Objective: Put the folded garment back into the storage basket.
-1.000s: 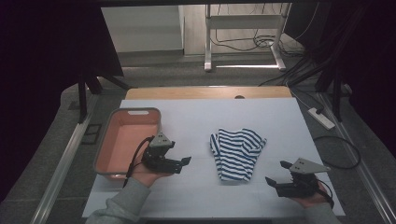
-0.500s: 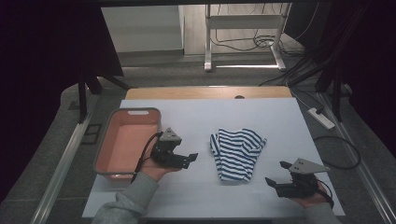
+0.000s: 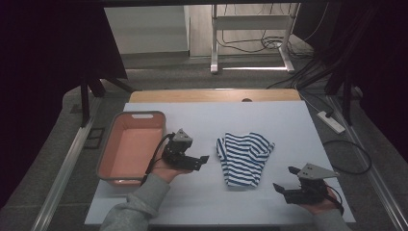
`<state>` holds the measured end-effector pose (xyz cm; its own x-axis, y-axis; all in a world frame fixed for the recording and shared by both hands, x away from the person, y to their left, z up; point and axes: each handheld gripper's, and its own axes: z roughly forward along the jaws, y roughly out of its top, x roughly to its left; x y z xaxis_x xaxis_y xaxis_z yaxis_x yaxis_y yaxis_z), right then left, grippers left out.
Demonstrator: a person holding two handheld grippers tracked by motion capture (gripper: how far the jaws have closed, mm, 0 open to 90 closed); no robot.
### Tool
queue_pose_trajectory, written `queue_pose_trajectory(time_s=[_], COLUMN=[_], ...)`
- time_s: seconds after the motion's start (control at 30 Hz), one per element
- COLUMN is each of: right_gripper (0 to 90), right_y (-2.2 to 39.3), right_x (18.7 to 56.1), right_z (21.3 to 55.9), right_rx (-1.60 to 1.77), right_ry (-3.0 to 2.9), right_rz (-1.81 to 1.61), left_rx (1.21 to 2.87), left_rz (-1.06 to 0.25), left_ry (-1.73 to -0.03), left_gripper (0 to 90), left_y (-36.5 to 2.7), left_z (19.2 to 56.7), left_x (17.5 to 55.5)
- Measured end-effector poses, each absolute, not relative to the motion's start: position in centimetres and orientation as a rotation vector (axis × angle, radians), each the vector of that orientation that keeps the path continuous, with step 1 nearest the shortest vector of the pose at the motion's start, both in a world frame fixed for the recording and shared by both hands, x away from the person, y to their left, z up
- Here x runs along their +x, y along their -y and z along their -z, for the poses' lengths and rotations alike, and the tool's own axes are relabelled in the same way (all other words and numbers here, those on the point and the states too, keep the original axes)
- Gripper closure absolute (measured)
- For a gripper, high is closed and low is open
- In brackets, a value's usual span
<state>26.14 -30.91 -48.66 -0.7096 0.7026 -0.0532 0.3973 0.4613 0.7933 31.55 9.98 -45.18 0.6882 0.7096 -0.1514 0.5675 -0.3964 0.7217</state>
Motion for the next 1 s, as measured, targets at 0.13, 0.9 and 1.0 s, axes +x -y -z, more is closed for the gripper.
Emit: queue_pose_trajectory(time_s=[0.13, 0.9, 1.0], right_gripper=[16.9, 16.8, 16.8], right_y=[30.9, 30.9, 30.9], right_x=[26.1, 26.1, 26.1], right_z=[48.7, 48.7, 48.7], right_rx=[0.926, 0.922, 0.921], right_ry=[-2.343, -2.352, -2.352], right_rz=[-1.124, -1.119, -1.12], left_rx=[2.117, 2.161, 2.167], left_rz=[-0.226, -0.202, -0.197], left_ry=[-0.973, -0.967, -0.964], left_gripper=[15.0, 14.6, 14.5], left_y=[-9.5, -6.6, -6.3], left_z=[45.3, 46.0, 46.1], left_x=[31.9, 33.8, 34.1])
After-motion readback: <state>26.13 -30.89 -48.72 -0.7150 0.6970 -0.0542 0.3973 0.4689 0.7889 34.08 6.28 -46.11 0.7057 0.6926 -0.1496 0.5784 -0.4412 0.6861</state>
